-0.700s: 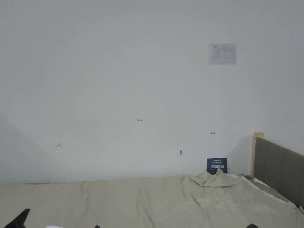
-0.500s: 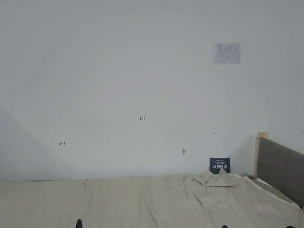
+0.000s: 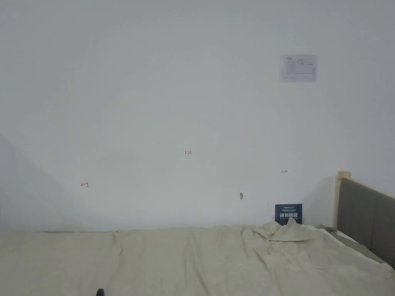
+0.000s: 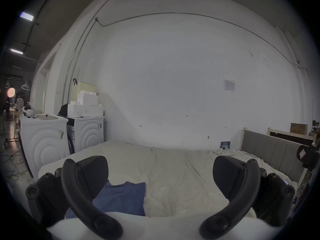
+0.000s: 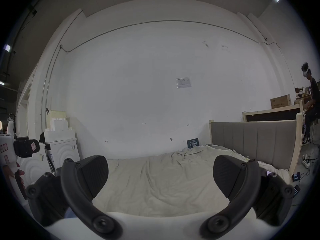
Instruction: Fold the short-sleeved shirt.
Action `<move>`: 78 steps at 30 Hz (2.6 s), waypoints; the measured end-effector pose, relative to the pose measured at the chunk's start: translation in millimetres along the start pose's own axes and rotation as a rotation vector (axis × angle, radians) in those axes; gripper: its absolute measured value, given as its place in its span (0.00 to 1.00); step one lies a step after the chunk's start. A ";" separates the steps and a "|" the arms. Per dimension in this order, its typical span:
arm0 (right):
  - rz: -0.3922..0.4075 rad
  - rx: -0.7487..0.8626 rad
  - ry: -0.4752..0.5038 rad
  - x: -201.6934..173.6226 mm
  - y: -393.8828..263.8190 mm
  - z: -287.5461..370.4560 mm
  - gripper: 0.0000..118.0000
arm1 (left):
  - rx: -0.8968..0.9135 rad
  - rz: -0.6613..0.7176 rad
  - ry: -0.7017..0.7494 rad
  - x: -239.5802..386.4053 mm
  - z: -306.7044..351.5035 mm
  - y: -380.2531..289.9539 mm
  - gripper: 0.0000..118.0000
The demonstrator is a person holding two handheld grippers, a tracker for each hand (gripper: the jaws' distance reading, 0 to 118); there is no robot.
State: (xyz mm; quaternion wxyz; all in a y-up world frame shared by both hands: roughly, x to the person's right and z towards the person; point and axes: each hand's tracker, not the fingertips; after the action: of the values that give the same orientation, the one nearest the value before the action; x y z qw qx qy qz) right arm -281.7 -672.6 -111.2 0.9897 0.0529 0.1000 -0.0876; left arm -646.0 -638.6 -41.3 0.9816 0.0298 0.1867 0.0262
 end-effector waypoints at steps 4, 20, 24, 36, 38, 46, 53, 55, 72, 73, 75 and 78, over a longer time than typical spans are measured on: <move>0.010 -0.012 -0.007 -0.1 2.0 -2.5 1.00 | 0.006 -0.009 0.015 -0.4 2.0 -1.1 1.00; 0.007 -0.033 -0.004 -3.6 4.2 -2.9 0.05 | 0.037 -0.118 -0.007 12.5 8.1 -4.6 0.02; 0.048 0.020 -0.040 -3.7 5.6 2.4 0.03 | 0.040 -0.118 0.013 11.9 7.3 -4.1 0.00; 0.032 -0.013 0.043 -35.7 -0.6 -11.1 0.03 | 0.020 -0.142 0.122 -39.8 29.5 -0.9 0.00; 0.040 -0.036 0.122 -65.2 -8.7 -16.5 0.03 | 0.013 -0.141 0.191 -66.9 43.6 -0.3 0.00; 0.025 -0.086 0.359 -153.5 -36.1 -24.7 0.03 | -0.038 -0.090 0.430 -158.0 90.7 -3.1 0.00; 0.025 -0.117 0.413 -164.0 -39.8 -36.4 0.03 | -0.080 -0.072 0.422 -171.2 75.8 -15.3 0.00; 0.038 -0.126 0.425 -164.1 -40.4 -41.2 0.03 | -0.114 -0.073 0.385 -173.9 56.0 -18.6 0.00; 0.080 -0.382 0.452 -146.8 -98.7 -87.6 0.03 | -1.095 0.002 0.188 -227.7 -223.6 -228.6 0.20; 0.083 -0.388 0.453 -146.1 -100.2 -88.1 0.03 | -1.116 -0.031 0.192 -229.3 -228.5 -234.0 0.42; 0.094 -0.395 0.452 -145.3 -103.8 -91.0 0.03 | -1.165 -0.058 0.196 -233.3 -237.0 -245.6 0.87; 0.101 -0.410 0.455 -144.1 -106.5 -97.6 0.03 | -1.192 -0.080 0.170 -235.4 -239.8 -257.7 0.94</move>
State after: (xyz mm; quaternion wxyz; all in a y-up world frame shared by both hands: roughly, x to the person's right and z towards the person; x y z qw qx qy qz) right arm -458.7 -741.4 -185.8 0.9351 -0.1247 0.3316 -0.0025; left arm -942.6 -898.6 -195.6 0.8112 -0.5346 0.2185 0.0916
